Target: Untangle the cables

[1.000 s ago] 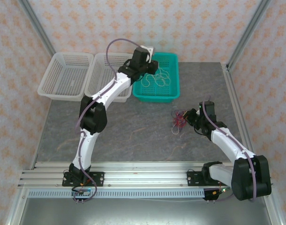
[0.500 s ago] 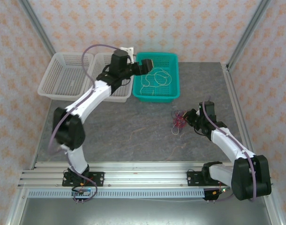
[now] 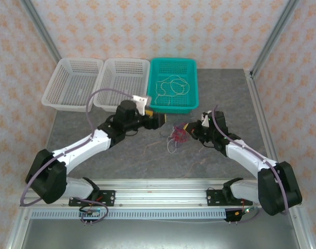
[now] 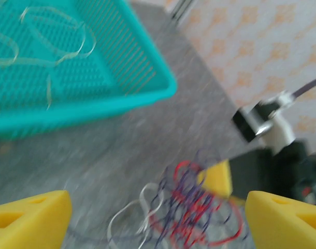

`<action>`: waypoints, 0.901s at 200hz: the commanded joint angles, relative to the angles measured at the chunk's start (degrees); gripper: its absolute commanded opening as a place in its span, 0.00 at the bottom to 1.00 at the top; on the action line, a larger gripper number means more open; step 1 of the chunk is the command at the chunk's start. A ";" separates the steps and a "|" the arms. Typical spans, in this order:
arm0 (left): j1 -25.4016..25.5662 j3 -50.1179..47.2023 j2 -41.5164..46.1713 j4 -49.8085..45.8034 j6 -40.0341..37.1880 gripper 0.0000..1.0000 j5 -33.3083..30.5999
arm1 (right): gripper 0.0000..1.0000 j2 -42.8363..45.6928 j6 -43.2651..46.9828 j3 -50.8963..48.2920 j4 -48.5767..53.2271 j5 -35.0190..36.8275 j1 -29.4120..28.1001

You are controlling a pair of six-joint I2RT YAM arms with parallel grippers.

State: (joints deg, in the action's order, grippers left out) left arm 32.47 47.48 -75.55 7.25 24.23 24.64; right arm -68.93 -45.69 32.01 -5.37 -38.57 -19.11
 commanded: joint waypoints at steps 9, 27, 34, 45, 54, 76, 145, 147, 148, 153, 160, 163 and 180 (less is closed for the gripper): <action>-0.12 -3.98 7.98 0.12 1.81 0.86 -0.20 | 0.00 -0.89 -5.95 -1.22 -9.68 -0.27 -0.14; -0.12 -6.47 7.82 0.54 3.78 0.84 2.59 | 0.00 -2.04 -7.34 -0.80 -11.76 -0.11 -0.21; -0.09 -7.69 7.33 1.37 4.85 0.83 3.53 | 0.00 -2.44 -7.54 -0.19 -11.69 0.03 -0.17; -0.08 -9.69 6.06 3.96 6.08 0.82 5.43 | 0.00 -2.86 -8.11 0.39 -11.51 0.39 -0.16; 0.02 -10.94 4.39 6.15 7.96 0.81 7.20 | 0.00 -3.28 -8.87 1.14 -11.60 0.52 -0.16; 0.91 -12.72 -1.20 9.45 7.78 0.81 10.11 | 0.00 -3.85 -10.30 2.20 -11.77 0.25 -0.22; 3.92 -9.41 -16.45 15.00 7.25 0.69 13.20 | 0.00 -1.76 -9.50 3.11 -8.67 1.92 -0.16; 3.92 -9.29 -16.62 15.10 7.37 0.68 12.94 | 0.00 -1.74 -9.50 3.07 -8.65 1.92 -0.21; 3.96 -9.27 -16.72 15.13 7.44 0.67 12.74 | 0.00 -1.74 -9.50 3.07 -8.63 1.92 -0.17; 3.93 -9.11 -17.26 15.14 7.68 0.65 11.84 | 0.00 -1.62 -9.59 2.91 -8.61 1.92 -0.20; 3.92 -8.72 -17.94 14.91 8.00 0.59 10.34 | 0.00 -1.40 -9.67 2.75 -8.61 2.00 -0.22; 3.92 -8.58 -18.30 14.68 8.06 0.56 9.84 | 0.00 -1.34 -9.72 2.67 -8.53 2.00 -0.20; 3.92 -7.69 -20.42 14.94 8.54 0.46 8.22 | 0.00 -0.73 -9.92 2.53 -8.52 2.02 -0.22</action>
State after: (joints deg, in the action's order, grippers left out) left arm 36.38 37.43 -93.91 19.11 32.23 36.18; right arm -71.92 -55.09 33.54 -13.74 -37.43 -19.14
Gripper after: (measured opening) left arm 0.506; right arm 0.052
